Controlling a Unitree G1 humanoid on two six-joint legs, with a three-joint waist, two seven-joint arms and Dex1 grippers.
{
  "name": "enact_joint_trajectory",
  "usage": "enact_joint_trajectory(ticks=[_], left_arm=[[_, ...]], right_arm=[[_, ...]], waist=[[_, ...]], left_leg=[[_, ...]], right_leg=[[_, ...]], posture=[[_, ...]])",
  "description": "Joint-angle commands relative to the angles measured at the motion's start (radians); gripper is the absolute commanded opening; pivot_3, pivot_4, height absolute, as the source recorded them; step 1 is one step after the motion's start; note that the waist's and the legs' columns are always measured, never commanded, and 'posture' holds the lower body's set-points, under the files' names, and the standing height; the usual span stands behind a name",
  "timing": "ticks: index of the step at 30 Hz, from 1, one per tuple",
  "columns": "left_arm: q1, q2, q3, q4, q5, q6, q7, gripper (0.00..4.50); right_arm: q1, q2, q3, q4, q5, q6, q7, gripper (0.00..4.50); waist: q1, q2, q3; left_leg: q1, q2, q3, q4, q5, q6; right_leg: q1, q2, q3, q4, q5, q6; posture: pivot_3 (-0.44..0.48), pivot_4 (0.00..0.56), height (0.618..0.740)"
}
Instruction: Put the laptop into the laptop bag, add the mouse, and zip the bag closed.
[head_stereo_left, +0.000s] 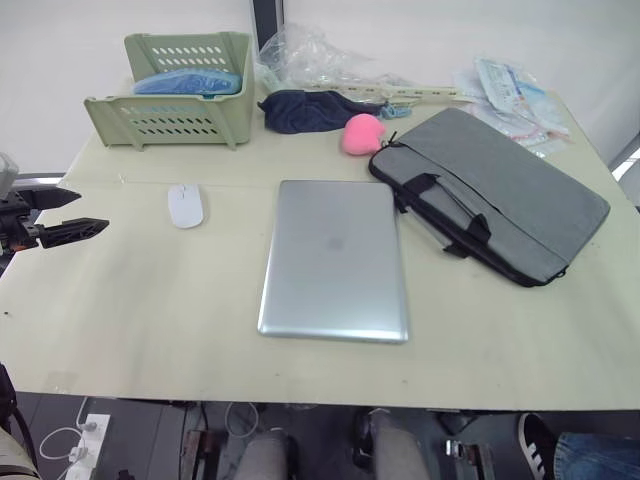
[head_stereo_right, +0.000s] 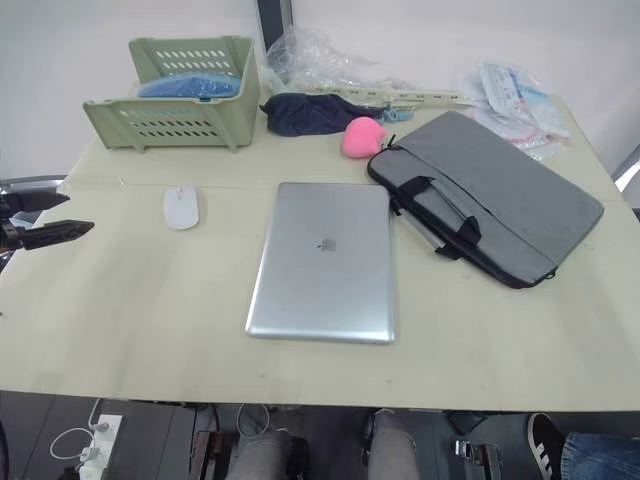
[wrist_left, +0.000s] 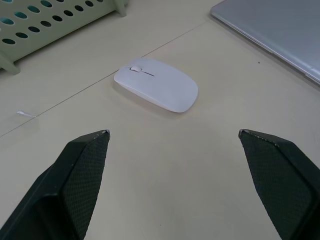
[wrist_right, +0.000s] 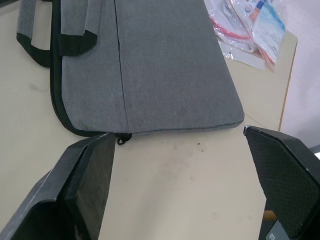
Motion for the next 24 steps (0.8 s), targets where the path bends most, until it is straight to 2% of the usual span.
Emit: enact_joint_trajectory(ticks=[1, 10, 24], left_arm=[[-0.01, 0.024, 0.015, 0.0, -0.003, -0.003, 0.004, 4.47], [-0.004, 0.016, 0.029, 0.006, -0.011, -0.011, 0.052, 4.47], [0.015, 0.025, 0.033, -0.027, -0.025, 0.019, 0.01, 4.47]], right_arm=[[0.01, -0.003, -0.054, -0.018, 0.017, -0.004, 0.001, 4.5], [0.047, 0.001, -0.061, -0.054, 0.016, 0.001, -0.007, 4.5], [0.016, -0.003, -0.017, -0.004, 0.016, -0.041, 0.017, 4.5]], waist=[[0.0, 0.0, 0.0], [0.0, 0.0, 0.0], [0.0, 0.0, 0.0]], left_leg=[[0.0, 0.0, 0.0, 0.0, 0.0, 0.0], [0.0, 0.0, 0.0, 0.0, 0.0, 0.0], [0.0, 0.0, 0.0, 0.0, 0.0, 0.0]], right_leg=[[0.0, 0.0, 0.0, 0.0, 0.0, 0.0], [0.0, 0.0, 0.0, 0.0, 0.0, 0.0], [0.0, 0.0, 0.0, 0.0, 0.0, 0.0]], posture=[[0.0, 0.15, 0.74], [0.0, 0.15, 0.74], [0.0, 0.15, 0.74]])
